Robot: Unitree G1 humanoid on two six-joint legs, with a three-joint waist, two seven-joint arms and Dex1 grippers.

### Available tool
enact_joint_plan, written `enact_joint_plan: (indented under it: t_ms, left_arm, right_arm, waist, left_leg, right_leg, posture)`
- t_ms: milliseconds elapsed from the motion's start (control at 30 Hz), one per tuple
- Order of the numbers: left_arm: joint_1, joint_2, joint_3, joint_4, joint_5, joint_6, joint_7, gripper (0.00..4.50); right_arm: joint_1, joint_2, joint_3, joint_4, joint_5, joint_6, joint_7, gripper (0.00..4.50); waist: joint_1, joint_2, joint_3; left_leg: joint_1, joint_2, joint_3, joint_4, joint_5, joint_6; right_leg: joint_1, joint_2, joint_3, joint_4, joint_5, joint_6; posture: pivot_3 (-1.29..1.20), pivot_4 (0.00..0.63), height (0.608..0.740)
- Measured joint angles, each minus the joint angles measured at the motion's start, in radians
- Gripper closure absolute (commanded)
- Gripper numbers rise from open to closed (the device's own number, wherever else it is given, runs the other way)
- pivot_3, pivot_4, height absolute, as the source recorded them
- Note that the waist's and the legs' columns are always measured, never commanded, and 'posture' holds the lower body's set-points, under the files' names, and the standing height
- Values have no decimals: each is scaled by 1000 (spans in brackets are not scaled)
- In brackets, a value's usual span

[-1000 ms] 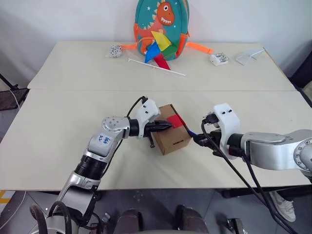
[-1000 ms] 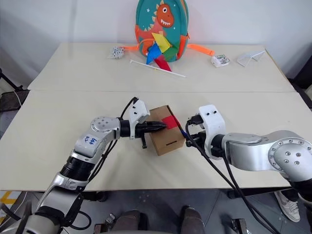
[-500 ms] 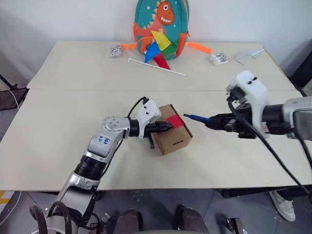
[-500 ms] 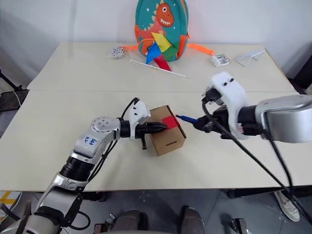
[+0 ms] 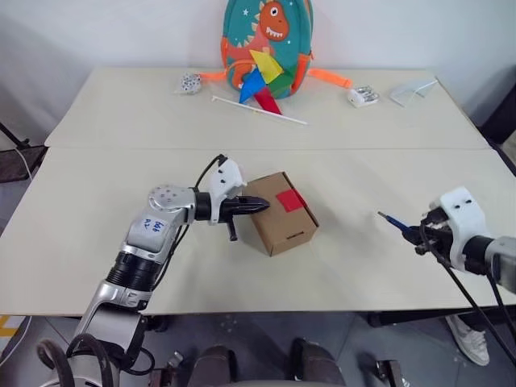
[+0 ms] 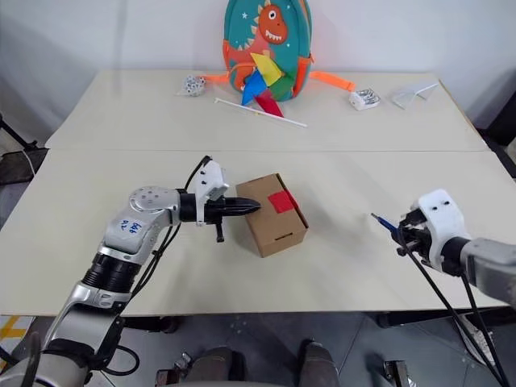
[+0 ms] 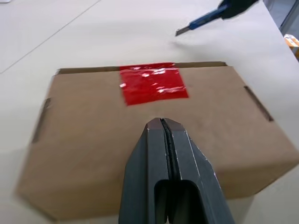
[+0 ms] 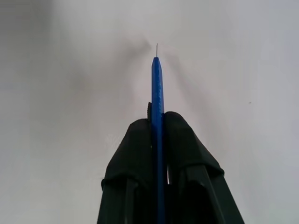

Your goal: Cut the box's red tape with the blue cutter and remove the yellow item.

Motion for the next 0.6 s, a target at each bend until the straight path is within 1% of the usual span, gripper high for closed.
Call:
enact_joint_plan:
  t_ms: [67,133,200,233,333,400,533,567,600]
  left_arm:
    - [0,4,9,8,-12,6,-12,4500]
    - [0,20,38,9,-30,17,-14,4500]
    - [0,41,72,8,-40,29,-13,4500]
    - [0,51,84,4,-46,38,-12,4500]
    - [53,125,138,-41,-66,62,-12,4500]
    - [116,164,178,-86,-83,86,-13,4500]
    - [192,169,189,-168,-120,134,-10,4500]
    - [210,177,191,-190,-124,142,-5,4500]
    - [223,186,193,-202,-126,148,-2,4500]
  right_arm:
    - [1,65,-1,72,-122,-113,48,4396]
    - [4,147,-15,135,-187,-184,92,4396]
    - [7,208,-36,170,-218,-223,127,3674]
    - [11,228,-52,178,-226,-228,144,3420]
    - [44,275,-122,187,-228,-241,204,2397]
    - [64,295,-165,187,-233,-250,256,1730]
    - [74,319,-222,187,-240,-275,340,331]
    - [78,322,-244,185,-233,-276,366,40]
    - [87,322,-266,182,-222,-272,393,15]
  waist:
    - [-1,0,0]
    - [-1,0,1]
    - [-1,2,2]
    - [-1,2,2]
    - [-2,2,2]
    - [-3,2,2]
    - [5,2,2]
    - [4,2,2]
    - [3,2,2]
  left_leg:
    - [0,0,0,0,0,0]
    - [0,0,-1,0,0,0]
    - [0,0,0,0,0,0]
    - [0,0,0,0,0,0]
    - [1,0,0,-2,0,0]
    - [1,0,0,-2,0,0]
    - [2,0,-2,1,0,0]
    - [2,0,-2,1,0,0]
    - [3,0,-2,1,0,0]
  right_leg:
    - [0,0,0,0,0,0]
    - [0,0,-1,0,0,0]
    - [0,0,0,0,0,0]
    - [0,0,0,0,0,0]
    - [0,0,0,0,0,0]
    - [0,0,0,0,0,0]
    - [3,0,-1,0,0,0]
    - [4,0,-1,0,0,0]
    - [4,0,-1,0,0,0]
  posture:
    - [0,150,740]
    - [0,150,740]
    - [0,150,740]
    - [0,150,740]
    - [0,150,740]
    - [0,150,740]
    - [0,150,740]
    - [0,150,740]
    - [0,150,740]
